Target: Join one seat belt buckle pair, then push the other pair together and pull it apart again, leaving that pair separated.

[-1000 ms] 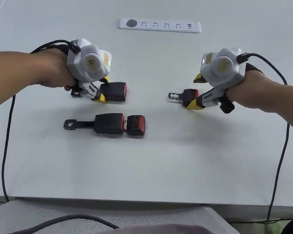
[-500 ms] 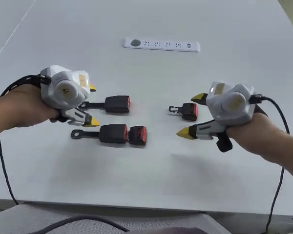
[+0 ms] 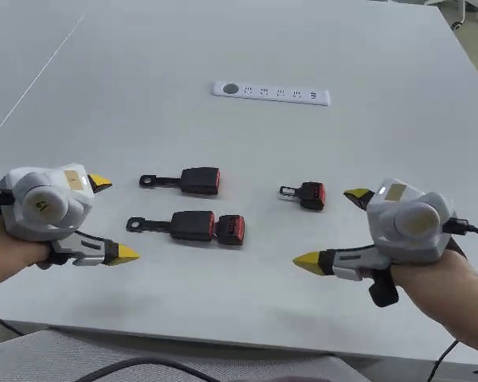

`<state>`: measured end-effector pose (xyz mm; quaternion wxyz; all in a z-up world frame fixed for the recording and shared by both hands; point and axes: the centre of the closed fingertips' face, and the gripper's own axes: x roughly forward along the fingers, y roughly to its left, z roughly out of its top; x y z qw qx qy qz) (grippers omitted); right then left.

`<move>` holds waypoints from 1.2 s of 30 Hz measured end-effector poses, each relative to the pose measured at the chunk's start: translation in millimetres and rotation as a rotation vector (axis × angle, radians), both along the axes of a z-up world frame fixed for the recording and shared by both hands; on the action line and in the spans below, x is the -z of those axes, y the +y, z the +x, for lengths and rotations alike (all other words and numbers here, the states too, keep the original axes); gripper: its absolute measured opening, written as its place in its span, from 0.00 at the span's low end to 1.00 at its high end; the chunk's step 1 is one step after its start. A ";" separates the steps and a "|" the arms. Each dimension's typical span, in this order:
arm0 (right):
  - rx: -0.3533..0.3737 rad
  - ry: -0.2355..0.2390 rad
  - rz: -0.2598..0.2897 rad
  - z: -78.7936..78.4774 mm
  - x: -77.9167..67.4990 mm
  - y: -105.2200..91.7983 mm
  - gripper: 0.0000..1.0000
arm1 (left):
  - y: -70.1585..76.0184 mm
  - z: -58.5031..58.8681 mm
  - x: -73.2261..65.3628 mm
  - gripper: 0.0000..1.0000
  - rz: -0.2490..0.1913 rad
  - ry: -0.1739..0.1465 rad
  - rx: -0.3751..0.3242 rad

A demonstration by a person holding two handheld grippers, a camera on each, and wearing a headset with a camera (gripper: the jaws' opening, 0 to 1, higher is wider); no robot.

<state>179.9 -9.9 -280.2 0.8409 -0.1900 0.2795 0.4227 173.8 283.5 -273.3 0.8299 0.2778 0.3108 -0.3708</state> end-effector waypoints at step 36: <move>0.114 -0.028 0.058 -17.0 -20.4 1.0 1.00 | 31.8 -35.3 6.6 1.00 -0.066 0.015 -0.185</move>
